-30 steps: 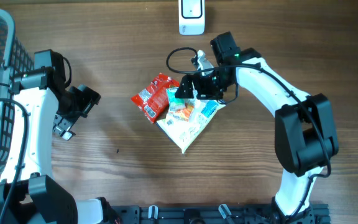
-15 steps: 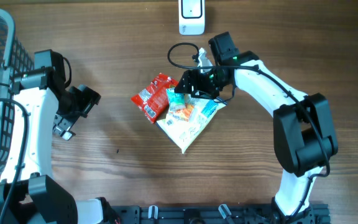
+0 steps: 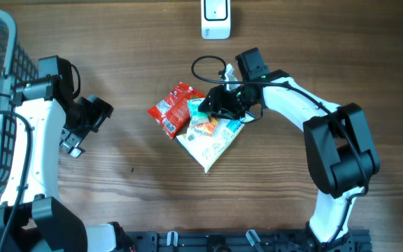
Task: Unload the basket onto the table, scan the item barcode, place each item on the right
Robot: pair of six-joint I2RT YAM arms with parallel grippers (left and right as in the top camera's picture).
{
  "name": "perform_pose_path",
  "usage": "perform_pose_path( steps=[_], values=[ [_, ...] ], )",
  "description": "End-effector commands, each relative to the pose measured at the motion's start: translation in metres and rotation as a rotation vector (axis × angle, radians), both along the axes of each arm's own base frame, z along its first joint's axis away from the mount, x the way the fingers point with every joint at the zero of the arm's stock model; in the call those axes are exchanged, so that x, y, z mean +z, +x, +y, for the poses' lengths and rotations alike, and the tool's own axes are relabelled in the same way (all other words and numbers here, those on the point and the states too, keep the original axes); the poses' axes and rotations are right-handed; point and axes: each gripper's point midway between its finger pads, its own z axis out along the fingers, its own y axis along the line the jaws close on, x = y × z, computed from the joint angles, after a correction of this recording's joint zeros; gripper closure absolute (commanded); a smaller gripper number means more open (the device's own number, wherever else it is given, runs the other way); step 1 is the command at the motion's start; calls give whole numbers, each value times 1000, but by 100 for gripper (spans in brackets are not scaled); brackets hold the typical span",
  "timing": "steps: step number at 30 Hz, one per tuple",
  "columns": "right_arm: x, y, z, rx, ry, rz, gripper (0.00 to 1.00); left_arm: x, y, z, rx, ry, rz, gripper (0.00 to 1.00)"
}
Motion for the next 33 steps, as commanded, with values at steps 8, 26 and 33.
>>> perform_pose_path(
  steps=[8,26,33],
  values=[
    [-10,-6,5,9,-9,22,82,0,0,-1,12,-13,1,0],
    [91,-27,8,225,500,-38,96,0,0,-1,12,-12,1,0],
    [131,-16,-27,201,739,-47,96,0,0,-1,12,-12,1,0]
  ],
)
